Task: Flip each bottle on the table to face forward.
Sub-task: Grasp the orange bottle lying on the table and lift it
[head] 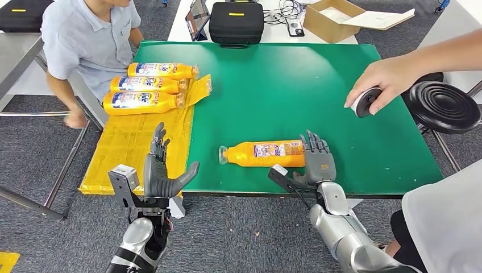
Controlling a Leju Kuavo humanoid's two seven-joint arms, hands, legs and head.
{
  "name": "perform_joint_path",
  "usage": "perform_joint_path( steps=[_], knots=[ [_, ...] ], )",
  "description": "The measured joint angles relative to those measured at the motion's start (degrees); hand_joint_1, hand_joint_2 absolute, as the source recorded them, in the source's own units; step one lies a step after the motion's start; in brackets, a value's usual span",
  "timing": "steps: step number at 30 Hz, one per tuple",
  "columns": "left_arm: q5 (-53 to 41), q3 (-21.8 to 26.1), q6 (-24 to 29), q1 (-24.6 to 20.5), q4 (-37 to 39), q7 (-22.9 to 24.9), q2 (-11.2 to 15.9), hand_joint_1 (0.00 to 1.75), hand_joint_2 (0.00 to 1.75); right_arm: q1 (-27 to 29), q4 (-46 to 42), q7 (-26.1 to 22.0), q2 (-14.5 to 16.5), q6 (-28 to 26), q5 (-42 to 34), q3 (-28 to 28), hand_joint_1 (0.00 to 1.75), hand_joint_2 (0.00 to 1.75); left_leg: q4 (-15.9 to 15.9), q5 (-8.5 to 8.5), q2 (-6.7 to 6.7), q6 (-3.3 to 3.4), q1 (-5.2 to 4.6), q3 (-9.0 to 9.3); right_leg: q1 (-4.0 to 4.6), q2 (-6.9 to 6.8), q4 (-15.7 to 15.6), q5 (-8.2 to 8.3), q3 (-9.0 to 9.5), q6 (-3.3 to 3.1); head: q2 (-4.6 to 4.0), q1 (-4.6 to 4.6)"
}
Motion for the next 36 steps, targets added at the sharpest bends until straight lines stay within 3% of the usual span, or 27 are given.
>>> perform_joint_path(
  steps=[7,14,26,36],
  knots=[
    [1.1,-0.2,-0.4,-0.9,1.2,0.9,-0.1,0.0,1.75,-0.5,1.0,-0.3,0.2,4.9,-1.6,0.1,0.0,1.75,0.0,0.01,0.01,0.0,0.0,0.02,0.0,0.0,0.0,0.01,0.0,0.0,0.0,0.0],
    [2.5,-1.7,-2.0,-3.5,3.9,1.9,-0.6,0.0,1.75,-1.8,2.3,-6.1,0.5,13.1,-6.9,-0.1,0.0,1.75,0.0,0.01,0.02,0.0,0.0,0.09,0.0,0.01,0.0,0.01,0.04,0.0,0.0,0.0],
    [3.9,-2.8,-3.0,-5.4,6.3,2.2,-1.0,0.0,1.75,-2.9,3.2,-7.5,0.3,14.0,-5.5,-0.1,0.0,1.75,0.0,0.01,0.03,0.0,0.0,0.12,0.0,0.01,0.0,0.01,0.06,0.0,0.0,0.0],
    [5.3,-3.3,-3.7,-6.2,7.4,2.2,-1.4,0.0,1.75,-4.5,4.0,-5.6,0.0,15.8,-1.1,1.8,0.0,1.75,0.0,0.01,0.03,0.0,0.0,0.14,0.0,0.01,0.0,0.02,0.09,0.0,0.0,0.0]
  ],
)
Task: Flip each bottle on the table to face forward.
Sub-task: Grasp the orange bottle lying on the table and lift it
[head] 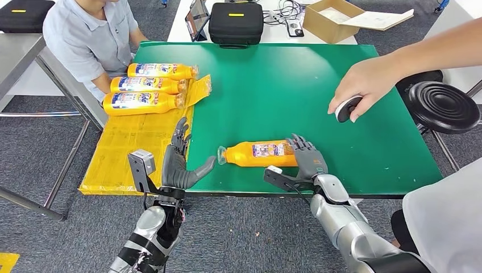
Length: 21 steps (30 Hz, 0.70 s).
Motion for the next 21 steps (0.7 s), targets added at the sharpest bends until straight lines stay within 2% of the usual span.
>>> perform_joint_path(
  steps=[6,8,9,13,14,17,21],
  knots=[
    [0.8,0.0,-0.6,0.0,0.0,0.1,0.0,0.0,1.75,-1.0,0.6,6.5,-0.1,1.1,3.7,2.2,0.0,1.75,0.0,0.0,0.01,0.0,0.0,0.12,0.0,0.0,0.0,0.0,0.09,0.0,0.0,-0.01],
    [0.9,0.0,-0.6,0.0,0.0,0.1,0.0,0.0,1.75,-1.4,0.7,7.4,-0.2,2.2,3.7,2.5,0.0,1.75,0.0,0.0,-0.01,0.0,0.0,0.18,0.0,-0.01,0.0,0.0,0.17,0.0,0.0,0.0],
    [0.9,0.0,-0.6,0.0,0.0,0.1,0.0,0.0,1.75,-1.5,0.8,7.6,-0.3,2.8,3.3,2.5,0.05,1.75,0.0,0.01,-0.01,0.01,0.0,0.21,0.0,-0.01,0.0,0.0,0.21,0.0,0.0,0.0],
    [0.9,0.0,-0.7,0.0,0.0,0.2,0.0,0.0,1.75,-1.7,1.2,7.9,-0.6,6.5,-0.1,2.3,1.68,1.75,0.0,0.0,0.01,0.01,-0.01,0.38,-0.02,0.0,0.0,0.0,0.36,0.0,0.0,0.0],
    [0.9,0.0,-0.7,0.0,0.0,0.2,0.0,0.0,1.75,-1.7,1.3,8.1,-0.8,7.9,-0.7,2.1,1.75,1.75,0.0,-0.01,0.01,0.01,-0.01,0.43,-0.02,0.0,0.0,-0.01,0.41,0.0,0.0,0.01],
    [0.9,0.0,-0.9,0.0,0.0,0.2,0.0,0.0,1.75,-1.7,1.6,9.0,-1.5,11.4,-1.6,1.7,1.75,1.75,0.0,-0.02,-0.04,0.02,-0.02,0.56,-0.02,-0.02,0.0,-0.02,0.53,0.0,0.0,0.0],
    [0.9,0.0,-0.9,0.0,0.0,0.3,0.0,0.0,1.75,-1.9,1.7,9.4,-2.1,12.8,-1.8,1.3,1.75,1.75,0.0,-0.03,-0.07,0.0,-0.01,0.71,0.0,-0.02,0.0,-0.04,0.69,0.0,0.0,0.0]
  ],
)
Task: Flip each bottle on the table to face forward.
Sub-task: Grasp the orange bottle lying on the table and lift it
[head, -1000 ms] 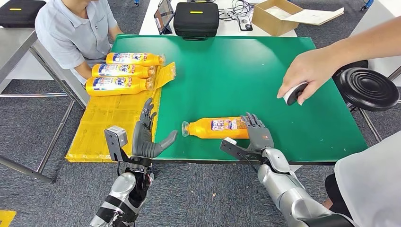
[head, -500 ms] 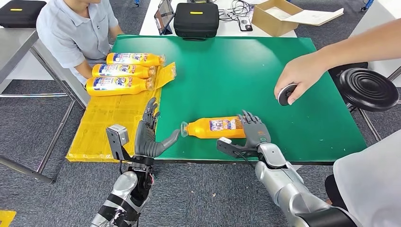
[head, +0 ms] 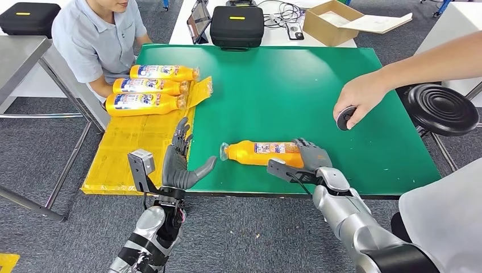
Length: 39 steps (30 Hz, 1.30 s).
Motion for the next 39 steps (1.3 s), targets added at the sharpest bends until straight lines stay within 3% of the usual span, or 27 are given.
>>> perform_joint_path(
  steps=[17,25,35,39],
  knots=[
    [-0.1,0.0,0.0,0.0,0.0,0.1,0.0,0.0,1.75,0.8,0.0,-1.2,-1.2,1.0,-2.1,-2.0,1.75,1.75,0.0,-0.05,-0.02,0.04,0.0,0.58,0.0,0.0,-0.1,-0.05,0.55,0.01,0.0,0.0],
    [-2.5,0.8,5.8,1.1,-1.5,-2.5,0.0,0.0,1.75,3.0,0.0,-8.7,-0.5,-3.2,-8.8,-7.0,1.75,1.75,0.0,-0.07,0.05,0.03,0.0,0.53,0.01,0.02,-0.1,-0.03,0.54,0.01,0.0,-0.01],
    [-3.1,1.2,7.3,2.1,-3.2,-2.7,0.0,0.0,1.75,3.5,-0.1,-10.1,0.0,-3.7,-9.8,-9.5,1.75,1.75,0.0,-0.08,0.06,0.03,0.01,0.48,0.04,0.02,-0.1,-0.04,0.5,0.0,0.0,0.0],
    [-0.6,2.6,10.3,2.6,-3.6,-1.6,-0.1,0.0,1.75,4.3,-0.2,-15.3,0.6,-4.6,-14.9,-11.9,1.75,1.75,0.0,-0.08,0.09,0.03,0.01,0.45,0.03,0.04,-0.1,-0.02,0.49,0.0,0.0,0.01]
  ],
)
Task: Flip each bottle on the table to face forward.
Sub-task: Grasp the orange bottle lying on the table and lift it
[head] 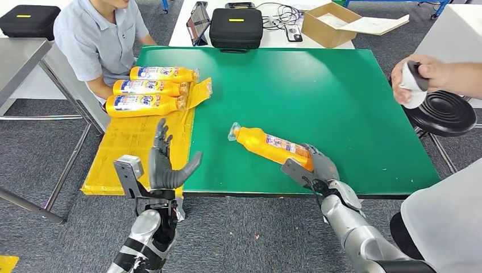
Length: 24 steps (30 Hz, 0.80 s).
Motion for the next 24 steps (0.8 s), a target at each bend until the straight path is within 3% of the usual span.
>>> perform_joint_path(
  steps=[3,7,14,18,24],
  knots=[
    [2.8,1.1,-0.2,1.3,-0.7,1.7,0.0,0.0,1.75,1.2,-0.7,-5.1,0.8,0.1,-6.0,-2.7,1.75,1.75,0.0,0.0,0.02,0.0,0.0,-0.08,0.0,0.01,0.0,0.01,-0.1,0.0,0.0,-0.01],
    [5.0,1.3,-4.4,4.2,-1.8,3.9,0.2,0.0,1.75,4.3,-3.2,-11.3,2.5,1.8,-14.8,-6.6,1.75,1.75,0.0,0.0,-0.01,-0.01,0.0,-0.34,0.01,0.0,0.0,0.0,-0.32,0.0,0.0,-0.01],
    [5.9,0.6,-7.9,6.6,-2.2,5.2,0.5,0.0,1.75,8.6,-8.5,-13.2,4.4,3.5,-22.6,-7.9,1.75,1.75,0.0,-0.01,-0.03,-0.02,0.02,-0.48,0.02,0.0,0.0,-0.04,-0.44,0.02,0.0,-0.01],
    [5.7,-3.2,-15.6,10.3,-2.2,6.0,2.0,0.0,1.75,20.0,-27.2,-13.6,8.7,1.4,-38.5,-2.8,1.75,1.75,0.0,-0.03,-0.06,-0.04,0.02,-0.95,0.0,-0.01,0.0,-0.11,-0.9,0.09,0.0,-0.01],
    [5.9,-5.4,-21.2,10.5,-2.5,4.4,2.8,0.0,1.75,21.9,-33.3,-13.6,9.1,2.8,-38.5,2.9,1.75,1.75,0.0,-0.03,-0.07,-0.04,0.01,-0.99,-0.02,-0.01,0.0,-0.11,-0.94,0.09,0.0,0.01]
  ],
)
